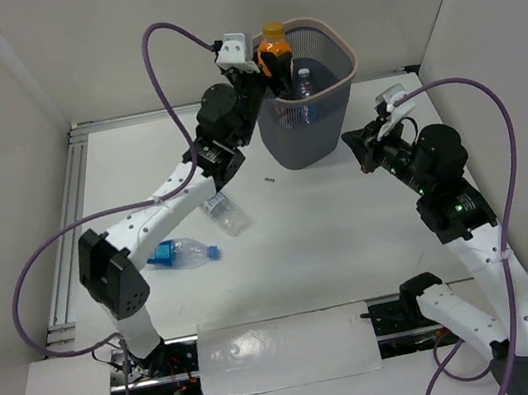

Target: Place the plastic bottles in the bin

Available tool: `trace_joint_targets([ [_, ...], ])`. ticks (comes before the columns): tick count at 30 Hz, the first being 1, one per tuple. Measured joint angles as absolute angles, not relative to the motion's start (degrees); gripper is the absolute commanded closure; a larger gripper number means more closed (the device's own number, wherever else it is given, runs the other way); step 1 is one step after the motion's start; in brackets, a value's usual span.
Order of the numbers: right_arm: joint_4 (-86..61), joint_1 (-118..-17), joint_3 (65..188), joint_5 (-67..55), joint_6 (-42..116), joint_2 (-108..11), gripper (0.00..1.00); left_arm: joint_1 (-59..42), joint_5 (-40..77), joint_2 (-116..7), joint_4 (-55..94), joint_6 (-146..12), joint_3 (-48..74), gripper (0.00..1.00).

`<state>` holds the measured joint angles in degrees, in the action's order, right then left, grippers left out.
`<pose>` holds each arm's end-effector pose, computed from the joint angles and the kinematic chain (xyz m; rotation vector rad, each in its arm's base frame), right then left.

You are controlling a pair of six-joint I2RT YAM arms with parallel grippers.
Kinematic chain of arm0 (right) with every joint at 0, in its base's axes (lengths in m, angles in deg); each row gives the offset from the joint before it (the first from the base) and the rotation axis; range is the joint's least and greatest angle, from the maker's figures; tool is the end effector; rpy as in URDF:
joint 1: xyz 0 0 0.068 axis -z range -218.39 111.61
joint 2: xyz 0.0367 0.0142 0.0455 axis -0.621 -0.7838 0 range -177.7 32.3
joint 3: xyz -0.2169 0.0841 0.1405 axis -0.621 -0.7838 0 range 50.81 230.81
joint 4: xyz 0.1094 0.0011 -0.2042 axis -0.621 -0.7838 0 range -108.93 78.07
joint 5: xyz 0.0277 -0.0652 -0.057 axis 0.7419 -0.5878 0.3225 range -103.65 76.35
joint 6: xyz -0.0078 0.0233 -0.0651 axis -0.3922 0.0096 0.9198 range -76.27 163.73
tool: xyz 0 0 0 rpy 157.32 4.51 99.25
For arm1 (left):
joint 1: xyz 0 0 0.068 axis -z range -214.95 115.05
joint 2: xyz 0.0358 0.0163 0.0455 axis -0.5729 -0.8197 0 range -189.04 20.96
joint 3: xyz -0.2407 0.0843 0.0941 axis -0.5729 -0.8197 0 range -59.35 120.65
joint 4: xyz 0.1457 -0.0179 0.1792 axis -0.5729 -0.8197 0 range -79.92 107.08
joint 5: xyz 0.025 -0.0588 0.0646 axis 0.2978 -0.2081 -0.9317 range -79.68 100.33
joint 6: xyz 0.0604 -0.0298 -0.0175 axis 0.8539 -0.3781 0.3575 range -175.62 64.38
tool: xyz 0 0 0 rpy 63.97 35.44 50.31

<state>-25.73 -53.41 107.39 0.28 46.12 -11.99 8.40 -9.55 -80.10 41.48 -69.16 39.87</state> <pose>0.1470 0.0537 0.3976 -0.4297 1.5500 0.3651 0.3060 -0.2624 0.4734 0.0042 1.2281 -0.6646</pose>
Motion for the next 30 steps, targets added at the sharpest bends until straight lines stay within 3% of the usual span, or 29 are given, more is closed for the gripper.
trace_joint_targets([
  [2, -25.7, -54.0, 107.0, 0.3, 46.1, -11.9, 1.00, 8.3, -11.2, -83.2, 47.3, -69.5, 39.9, 0.94],
  [7, -25.8, -54.9, 105.7, 0.3, 46.4, -11.5, 0.93, 8.3, -15.0, -94.3, 54.0, -69.3, 46.7, 0.74],
  [8, -25.8, -55.0, 105.4, 0.2, 46.3, -11.3, 0.90, 8.3, -15.4, -96.2, 54.2, -69.2, 48.2, 0.62],
  [9, -25.7, -55.1, 105.1, 0.1, 46.4, -11.2, 0.85, 8.3, -15.8, -98.2, 54.1, -69.2, 50.1, 0.37],
  [11, -25.9, -55.6, 104.6, 0.0, 46.4, -11.1, 0.65, 8.3, -16.4, -101.1, 53.4, -69.1, 52.9, 0.15],
  [13, -25.9, -56.1, 104.5, 0.0, 46.8, -11.1, 0.49, 8.3, -16.5, -102.5, 51.9, -68.9, 54.8, 0.00],
  [14, -25.9, -56.3, 104.4, 0.0, 47.0, -11.0, 0.43, 8.3, -16.5, -102.7, 51.3, -68.8, 55.4, 0.00],
  [15, -26.0, -56.5, 104.4, 0.0, 47.2, -10.9, 0.31, 8.3, -16.5, -102.7, 51.0, -68.8, 55.7, 0.00],
  [19, -26.1, -57.0, 104.0, 0.0, 47.9, -10.9, 0.14, 8.3, -16.4, -101.3, 50.9, -68.4, 55.8, 0.00],
  [20, -26.1, -57.0, 104.0, 0.0, 48.5, -11.0, 0.04, 8.3, -16.2, -100.1, 50.9, -67.9, 54.8, 0.00],
  [25, -26.3, -57.1, 104.0, 1.9, 50.4, -12.2, 0.00, 8.8, -15.7, -89.6, 48.6, -65.9, 45.4, 0.00],
  [30, -29.5, -57.8, 105.9, 6.5, 53.5, -18.7, 0.00, 10.8, -15.3, -70.1, 39.1, -67.5, 29.7, 0.00],
])
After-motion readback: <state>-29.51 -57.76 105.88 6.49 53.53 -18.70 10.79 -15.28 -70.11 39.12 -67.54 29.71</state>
